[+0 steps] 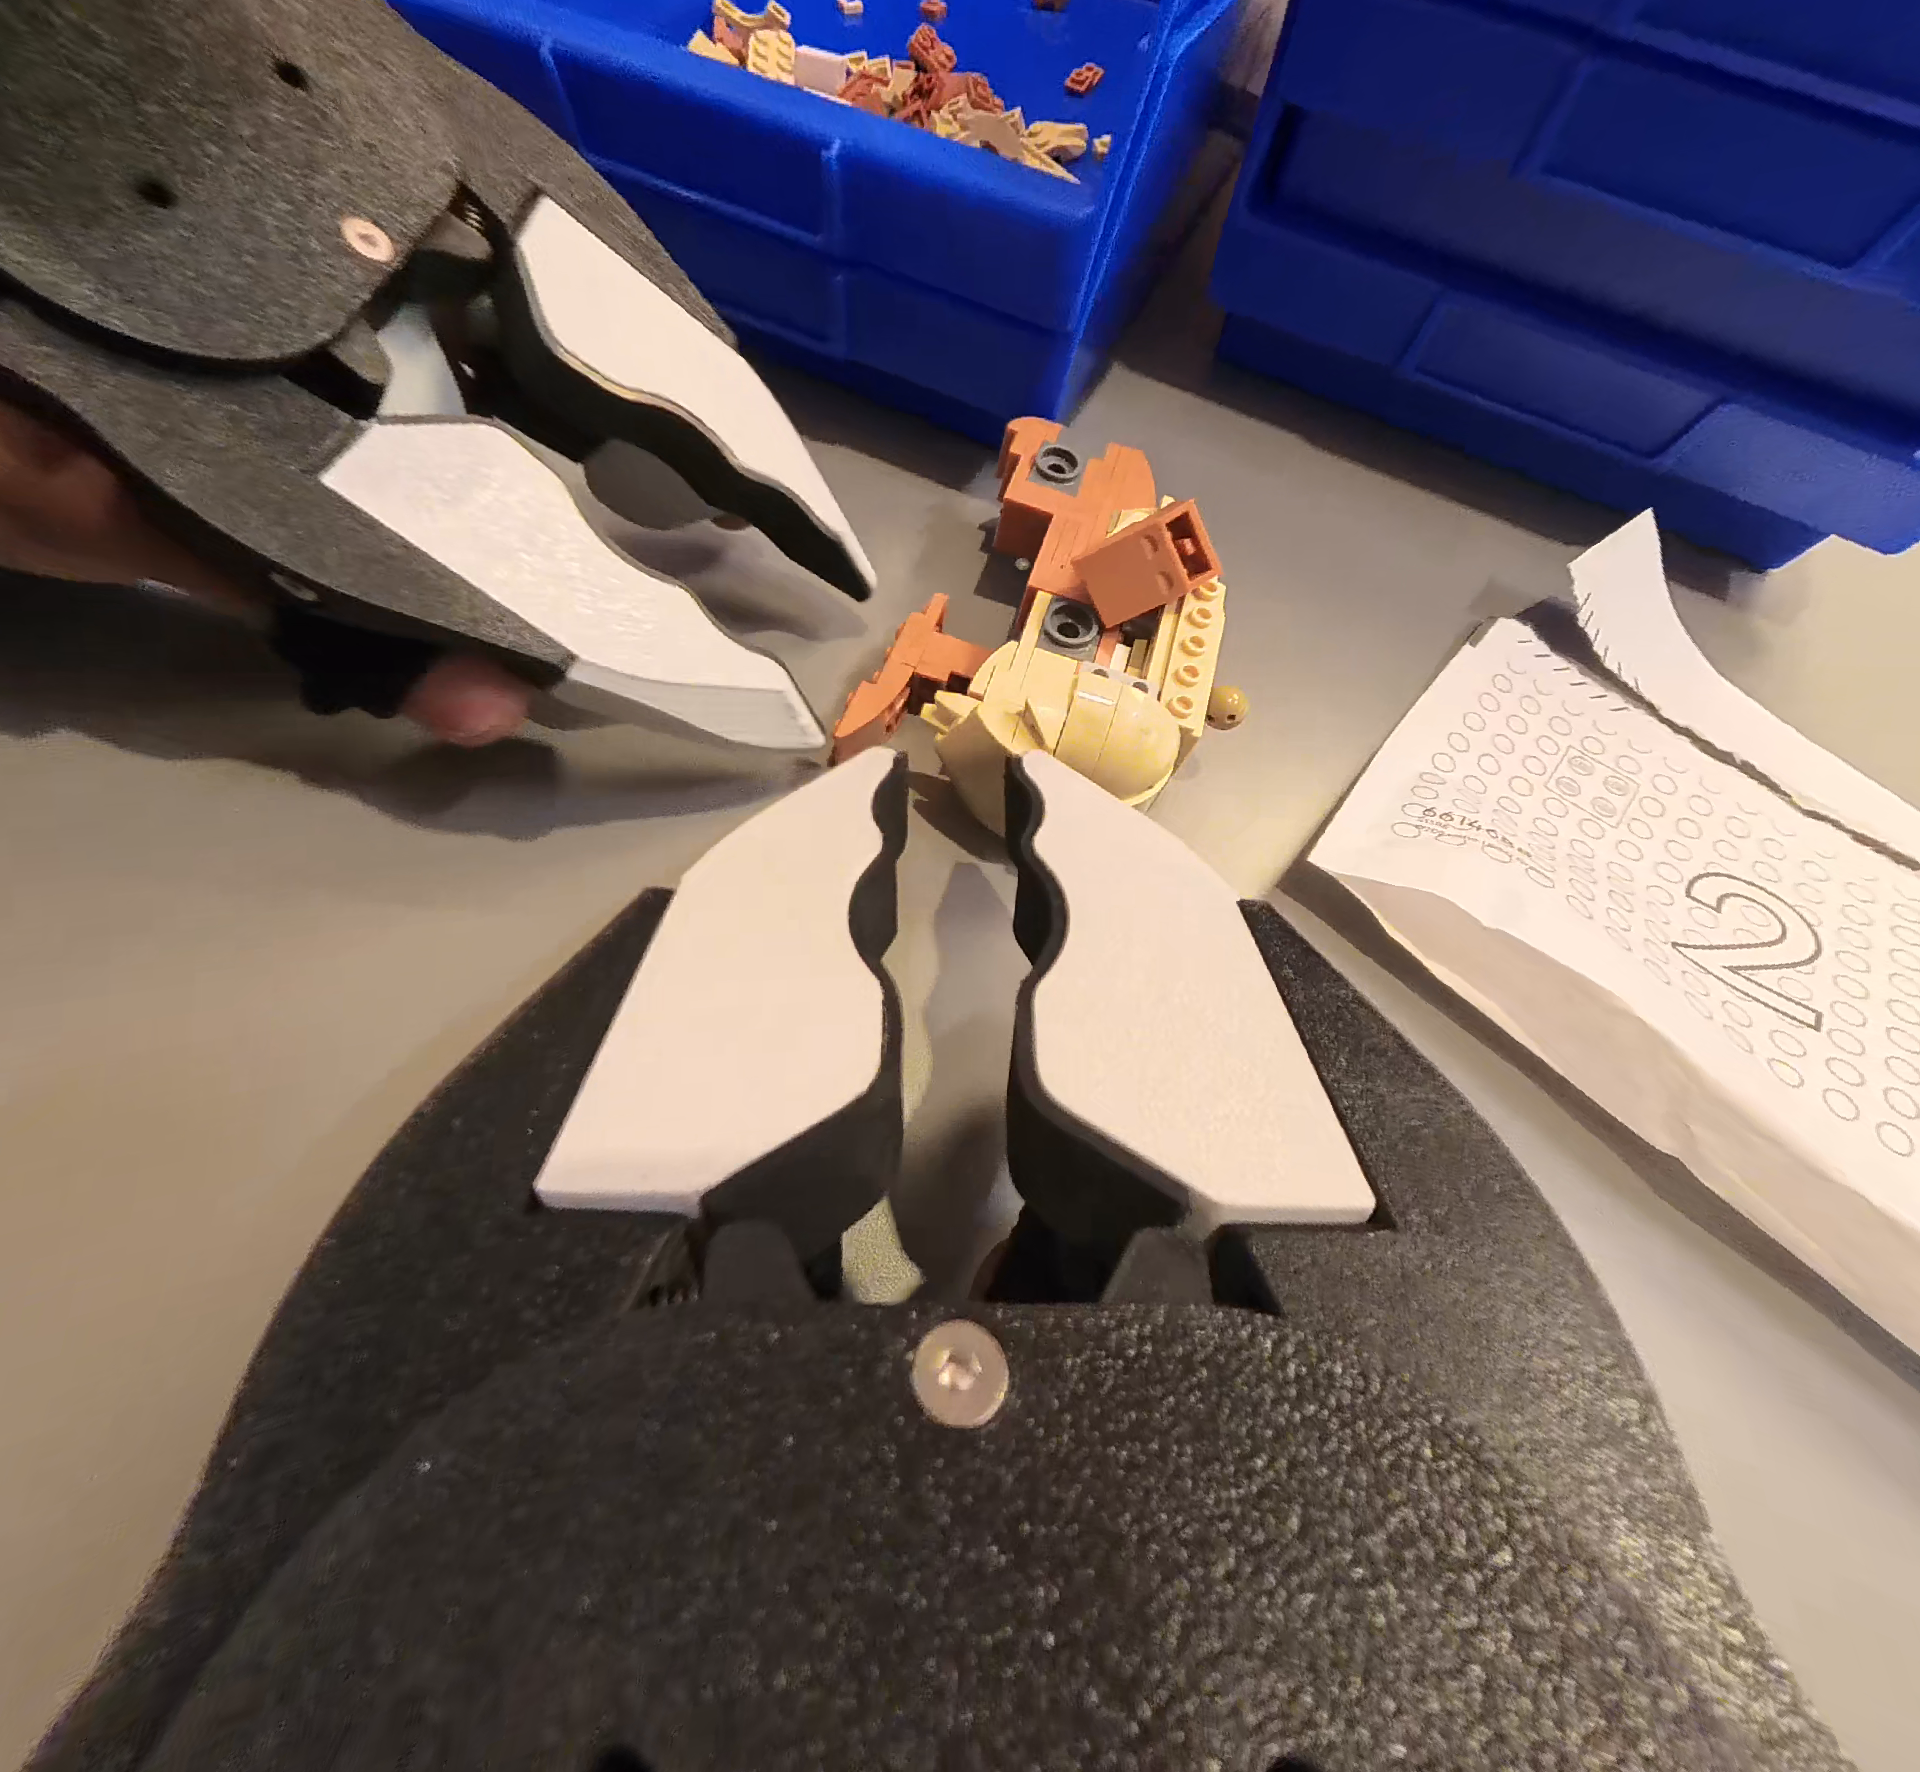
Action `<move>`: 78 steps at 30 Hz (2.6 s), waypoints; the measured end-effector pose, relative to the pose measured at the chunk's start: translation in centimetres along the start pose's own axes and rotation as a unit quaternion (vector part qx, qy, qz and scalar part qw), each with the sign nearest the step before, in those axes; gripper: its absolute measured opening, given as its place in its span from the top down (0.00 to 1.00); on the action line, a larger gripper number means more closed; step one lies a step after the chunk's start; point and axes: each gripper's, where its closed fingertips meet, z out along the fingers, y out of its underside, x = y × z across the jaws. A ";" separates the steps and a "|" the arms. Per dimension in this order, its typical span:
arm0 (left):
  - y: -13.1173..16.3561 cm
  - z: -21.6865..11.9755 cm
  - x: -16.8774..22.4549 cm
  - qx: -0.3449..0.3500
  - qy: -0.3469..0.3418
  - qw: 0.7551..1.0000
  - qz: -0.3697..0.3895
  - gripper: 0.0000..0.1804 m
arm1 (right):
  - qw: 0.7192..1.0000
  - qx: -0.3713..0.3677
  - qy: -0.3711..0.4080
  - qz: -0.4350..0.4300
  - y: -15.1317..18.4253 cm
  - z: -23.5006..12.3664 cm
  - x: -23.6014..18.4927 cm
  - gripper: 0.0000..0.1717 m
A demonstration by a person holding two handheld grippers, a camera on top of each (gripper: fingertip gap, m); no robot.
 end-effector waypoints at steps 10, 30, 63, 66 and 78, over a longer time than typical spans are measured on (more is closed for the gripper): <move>-0.3 1.5 -0.6 -0.026 -0.029 0.999 -0.001 0.84 | 0.998 0.010 -0.051 0.024 -0.2 -0.1 -0.4 0.90; 0.8 0.1 -2.7 -0.022 0.046 0.995 -0.085 0.92 | 0.991 0.040 -0.092 0.084 -0.9 -0.8 0.1 0.91; -2.9 0.5 -2.0 0.040 0.049 0.997 -0.041 0.87 | 0.993 0.029 -0.086 0.073 -0.6 -0.5 -0.1 0.91; -4.5 0.3 -1.9 0.065 0.042 0.997 -0.010 0.87 | 0.993 0.029 -0.086 0.072 -0.6 -0.5 -0.1 0.91; -6.9 2.8 -2.3 0.066 0.012 0.993 0.096 0.90 | 0.992 0.049 -0.074 0.084 -1.0 -0.9 0.5 0.91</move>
